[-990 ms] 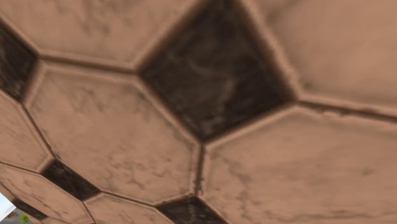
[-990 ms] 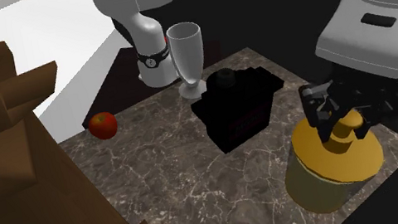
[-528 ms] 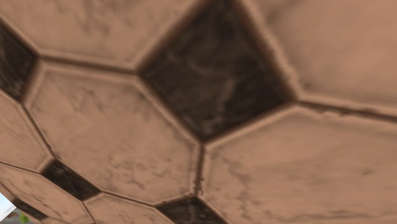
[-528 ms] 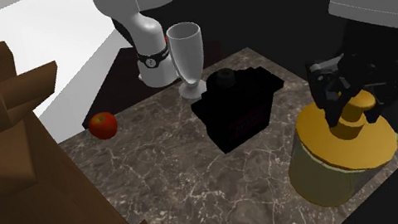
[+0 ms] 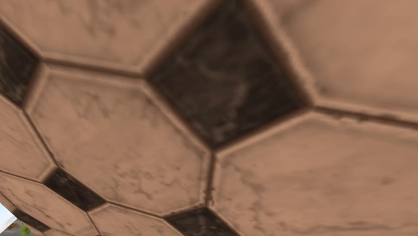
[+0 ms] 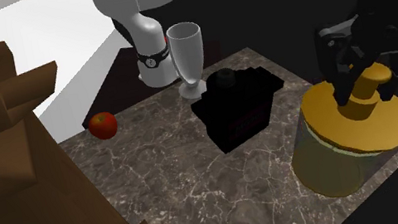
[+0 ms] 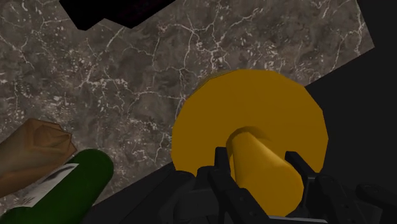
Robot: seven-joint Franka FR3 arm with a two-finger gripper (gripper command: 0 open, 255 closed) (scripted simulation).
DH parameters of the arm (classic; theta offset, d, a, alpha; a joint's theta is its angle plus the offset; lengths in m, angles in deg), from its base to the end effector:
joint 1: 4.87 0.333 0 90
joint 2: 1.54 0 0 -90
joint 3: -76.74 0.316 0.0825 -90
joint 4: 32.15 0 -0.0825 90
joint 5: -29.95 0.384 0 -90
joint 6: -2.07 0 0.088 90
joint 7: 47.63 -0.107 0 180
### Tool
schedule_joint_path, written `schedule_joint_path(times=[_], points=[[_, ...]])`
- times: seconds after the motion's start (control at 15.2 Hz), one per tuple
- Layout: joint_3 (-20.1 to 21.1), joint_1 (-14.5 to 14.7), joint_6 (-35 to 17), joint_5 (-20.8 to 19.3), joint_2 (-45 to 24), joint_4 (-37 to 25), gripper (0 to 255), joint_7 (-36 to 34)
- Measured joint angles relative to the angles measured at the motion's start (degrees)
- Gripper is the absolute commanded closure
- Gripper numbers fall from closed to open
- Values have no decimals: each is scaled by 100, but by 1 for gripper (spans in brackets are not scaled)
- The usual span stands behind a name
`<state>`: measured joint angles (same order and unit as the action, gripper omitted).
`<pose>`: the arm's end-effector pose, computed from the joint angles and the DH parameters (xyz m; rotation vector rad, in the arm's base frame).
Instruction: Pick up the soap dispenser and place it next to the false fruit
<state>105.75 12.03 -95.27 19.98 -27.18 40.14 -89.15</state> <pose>0.5347 0.4251 0.5307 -3.0844 -0.0746 -0.0071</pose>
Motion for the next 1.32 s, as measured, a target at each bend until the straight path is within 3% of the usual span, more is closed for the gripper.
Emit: schedule_joint_path(times=[0.2,0.33,0.86,1.32], points=[[-1,68,263,-31,-75,-337,255,-7],[3,-80,271,60,117,-164,255,103],[-153,-1141,92,816,1613,1380,255,1147],[-561,-1751,242,1334,2688,2241,255,2166]])
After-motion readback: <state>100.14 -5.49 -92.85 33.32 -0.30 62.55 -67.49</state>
